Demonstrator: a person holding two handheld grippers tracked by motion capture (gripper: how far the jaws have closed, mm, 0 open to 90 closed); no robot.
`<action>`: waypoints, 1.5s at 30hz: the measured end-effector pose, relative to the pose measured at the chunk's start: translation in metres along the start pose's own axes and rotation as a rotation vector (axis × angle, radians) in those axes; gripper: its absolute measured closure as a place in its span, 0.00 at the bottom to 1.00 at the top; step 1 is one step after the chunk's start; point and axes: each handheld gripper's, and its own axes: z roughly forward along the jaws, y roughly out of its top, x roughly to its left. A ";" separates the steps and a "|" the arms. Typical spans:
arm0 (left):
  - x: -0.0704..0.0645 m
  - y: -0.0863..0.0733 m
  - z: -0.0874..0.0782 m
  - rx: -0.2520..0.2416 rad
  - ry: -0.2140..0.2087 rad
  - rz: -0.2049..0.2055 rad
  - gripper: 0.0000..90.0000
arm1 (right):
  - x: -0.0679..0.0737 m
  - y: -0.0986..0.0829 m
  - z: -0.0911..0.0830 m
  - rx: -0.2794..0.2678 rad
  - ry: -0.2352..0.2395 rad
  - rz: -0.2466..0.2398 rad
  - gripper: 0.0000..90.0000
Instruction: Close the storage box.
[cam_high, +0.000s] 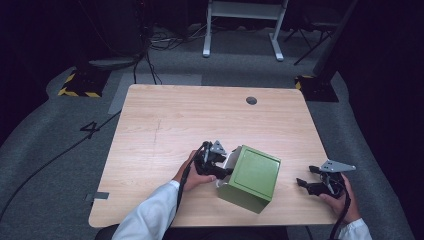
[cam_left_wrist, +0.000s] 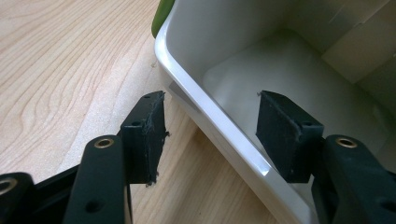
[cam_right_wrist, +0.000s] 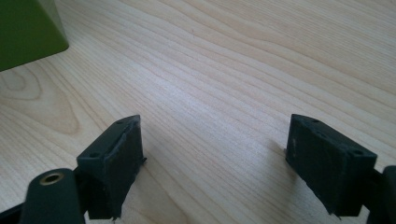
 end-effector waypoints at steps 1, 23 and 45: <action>0.000 0.000 0.000 -0.001 0.003 0.007 0.46 | 0.000 0.000 0.000 -0.001 0.000 -0.001 0.21; 0.006 0.001 -0.038 -0.045 0.123 0.084 0.36 | 0.000 0.000 0.000 -0.001 -0.002 -0.005 0.21; 0.019 -0.023 -0.074 -0.009 0.266 0.152 0.19 | 0.000 0.000 0.000 0.000 0.000 -0.003 0.21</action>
